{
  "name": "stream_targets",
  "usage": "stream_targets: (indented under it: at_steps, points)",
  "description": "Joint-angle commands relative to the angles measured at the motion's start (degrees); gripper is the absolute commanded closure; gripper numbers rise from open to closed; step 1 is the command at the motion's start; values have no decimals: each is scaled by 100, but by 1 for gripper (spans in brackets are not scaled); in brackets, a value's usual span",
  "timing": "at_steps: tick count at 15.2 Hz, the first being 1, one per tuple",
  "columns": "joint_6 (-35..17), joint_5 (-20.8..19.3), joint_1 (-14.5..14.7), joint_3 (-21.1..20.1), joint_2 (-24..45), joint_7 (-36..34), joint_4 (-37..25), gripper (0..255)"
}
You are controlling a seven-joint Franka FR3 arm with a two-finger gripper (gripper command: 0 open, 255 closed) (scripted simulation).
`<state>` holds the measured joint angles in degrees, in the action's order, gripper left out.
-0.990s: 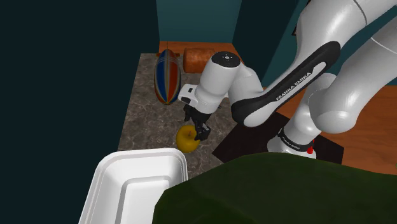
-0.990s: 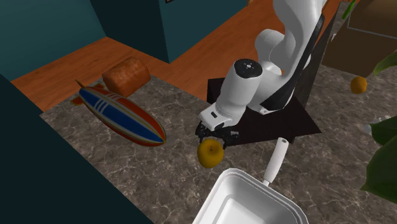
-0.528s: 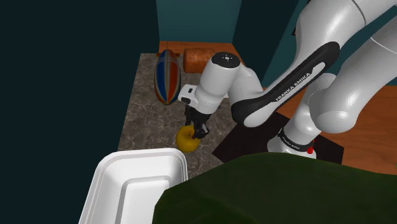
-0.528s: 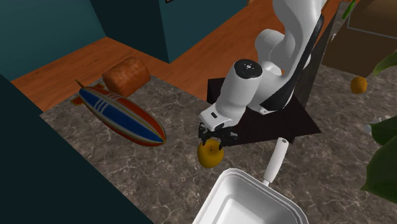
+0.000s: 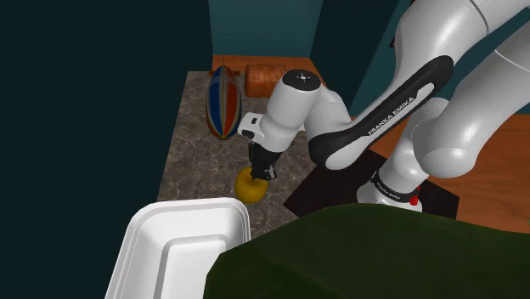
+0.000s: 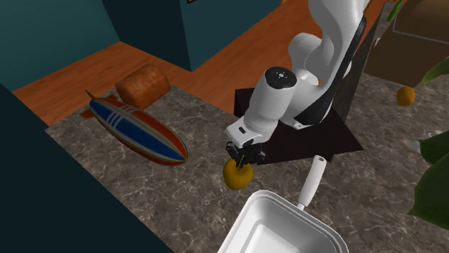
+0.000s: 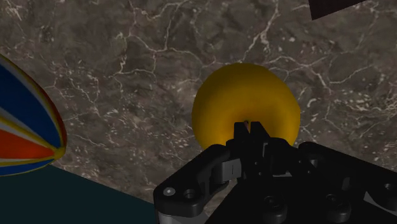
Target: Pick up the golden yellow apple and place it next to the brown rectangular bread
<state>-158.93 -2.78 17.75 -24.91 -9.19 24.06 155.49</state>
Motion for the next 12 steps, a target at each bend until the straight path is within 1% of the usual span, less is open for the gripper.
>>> stream_targets:
  at_steps: [1,6,12]
  points:
    - [0,0,0,0,1,0,1,255]
    - [485,367,183,137,-420,294,-87,255]
    - [1067,608,326,279,-859,505,-246,255]
